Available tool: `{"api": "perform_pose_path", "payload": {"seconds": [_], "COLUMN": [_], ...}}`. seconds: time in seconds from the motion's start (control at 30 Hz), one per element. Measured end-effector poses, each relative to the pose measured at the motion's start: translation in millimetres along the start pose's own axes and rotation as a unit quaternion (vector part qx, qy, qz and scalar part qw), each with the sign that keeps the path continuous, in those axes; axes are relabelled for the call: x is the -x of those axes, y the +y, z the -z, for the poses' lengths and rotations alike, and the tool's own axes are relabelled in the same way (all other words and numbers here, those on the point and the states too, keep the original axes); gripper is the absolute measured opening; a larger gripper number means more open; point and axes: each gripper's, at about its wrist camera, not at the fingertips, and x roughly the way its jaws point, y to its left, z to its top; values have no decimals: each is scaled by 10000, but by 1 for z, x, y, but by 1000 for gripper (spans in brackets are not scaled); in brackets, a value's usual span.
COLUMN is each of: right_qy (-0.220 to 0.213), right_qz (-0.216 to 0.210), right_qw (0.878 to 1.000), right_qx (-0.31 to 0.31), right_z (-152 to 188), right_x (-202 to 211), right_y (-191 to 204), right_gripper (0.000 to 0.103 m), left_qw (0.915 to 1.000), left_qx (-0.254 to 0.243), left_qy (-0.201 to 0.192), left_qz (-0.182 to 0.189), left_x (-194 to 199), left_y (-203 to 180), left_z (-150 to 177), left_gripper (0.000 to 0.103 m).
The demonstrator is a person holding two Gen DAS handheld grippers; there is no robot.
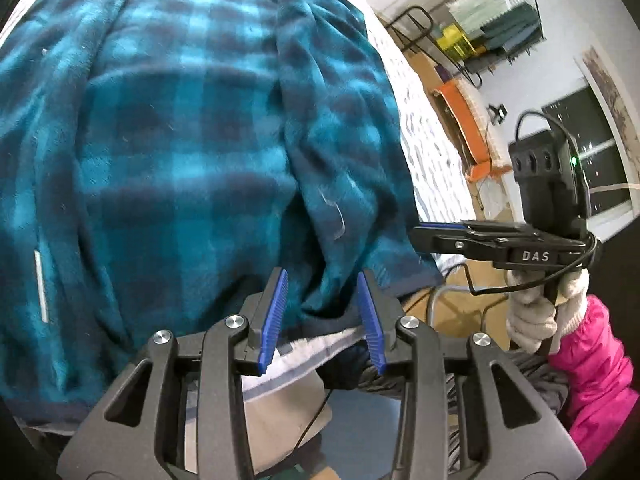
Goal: Fold large clothes
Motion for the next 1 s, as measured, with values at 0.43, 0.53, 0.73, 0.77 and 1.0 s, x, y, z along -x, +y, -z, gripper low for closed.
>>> {"api": "perform_pose_path", "payload": {"seconds": [0.43,0.53,0.73,0.77,1.0], "right_qy": [-122,-114,-359,-369,-96], "right_qz": [1220,1222,927,890,910], "right_qw": [9916,9914,9937,9938,9919], "right_qx": [409,446,524,552,881], "right_z": [19,22,24,24,21], "right_x": [17,19,35,36,17], "right_y": [7,6,5,6,16], "right_gripper": [13,34,34,34,34], "left_qw": [9994,9996,9988,9979,9979], "left_qx": [-334,-272,211,348,251], "left_qy": [11,-10,-8,28,121], "left_qz": [12,102,434,553,579], "left_x": [1,5,0,-3,-14], "left_y": [-15,-14,-1,2,-1], "left_z": [24,25,17,16,14], "left_gripper": [7,7,36,36,0]}}
